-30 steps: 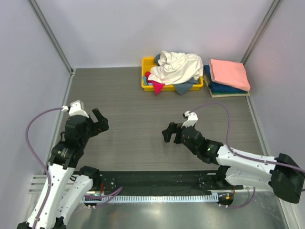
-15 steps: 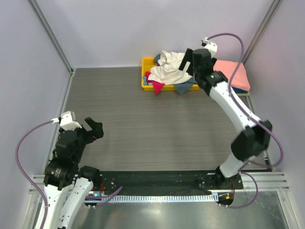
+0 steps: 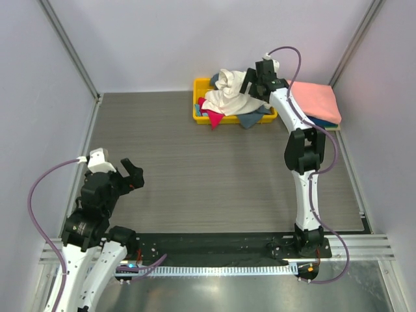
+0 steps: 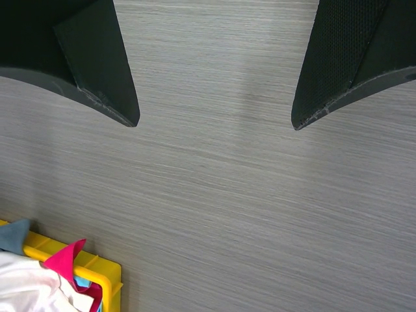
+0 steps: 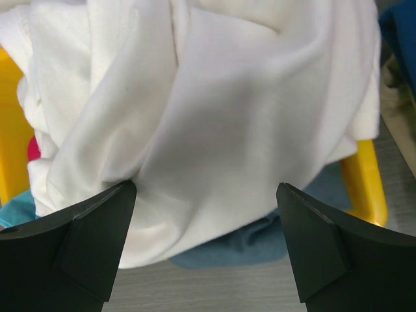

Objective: Fold and stack the t-shirts

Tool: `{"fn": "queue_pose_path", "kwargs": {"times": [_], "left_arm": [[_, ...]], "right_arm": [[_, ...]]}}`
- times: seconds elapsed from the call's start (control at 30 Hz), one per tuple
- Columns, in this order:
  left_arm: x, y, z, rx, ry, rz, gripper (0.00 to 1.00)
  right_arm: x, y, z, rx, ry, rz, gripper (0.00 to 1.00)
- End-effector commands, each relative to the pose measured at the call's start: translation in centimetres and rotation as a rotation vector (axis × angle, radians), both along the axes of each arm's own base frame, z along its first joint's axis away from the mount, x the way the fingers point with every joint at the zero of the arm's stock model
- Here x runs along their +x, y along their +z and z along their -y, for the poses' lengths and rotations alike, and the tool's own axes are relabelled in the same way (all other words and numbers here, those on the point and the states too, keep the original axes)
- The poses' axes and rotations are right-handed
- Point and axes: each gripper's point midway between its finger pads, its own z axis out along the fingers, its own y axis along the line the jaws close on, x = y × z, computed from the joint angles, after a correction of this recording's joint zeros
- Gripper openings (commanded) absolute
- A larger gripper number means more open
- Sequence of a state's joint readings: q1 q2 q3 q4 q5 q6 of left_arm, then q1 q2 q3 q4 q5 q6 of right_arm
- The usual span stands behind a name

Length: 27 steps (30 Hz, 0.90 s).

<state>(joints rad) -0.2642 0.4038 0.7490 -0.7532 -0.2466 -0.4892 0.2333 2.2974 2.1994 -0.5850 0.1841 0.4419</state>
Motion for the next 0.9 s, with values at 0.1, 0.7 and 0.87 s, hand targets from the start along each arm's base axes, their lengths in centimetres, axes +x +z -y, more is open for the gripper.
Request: {"fn": "queue_pose_path", "kwargs": {"times": [0.1,0.7,0.87], "left_arm": [[0.1,1.2,0.3,-0.003,-0.024,0.039,1.00],[0.4,0.7,-0.5,0.012,0.026,0.006,0.95],[0.3,0.8,-0.6,0.012,0.034,0.010,0.94]], "right_arm": [[2.2,2.6,-3.1,0.072,0.104,0.088,0.78],[-12.0,34.6,-9.0,0.326,0.482,0.609,0.01],[-15.0,28.5,-0.9,0.163,0.227,0.483,0.01]]}}
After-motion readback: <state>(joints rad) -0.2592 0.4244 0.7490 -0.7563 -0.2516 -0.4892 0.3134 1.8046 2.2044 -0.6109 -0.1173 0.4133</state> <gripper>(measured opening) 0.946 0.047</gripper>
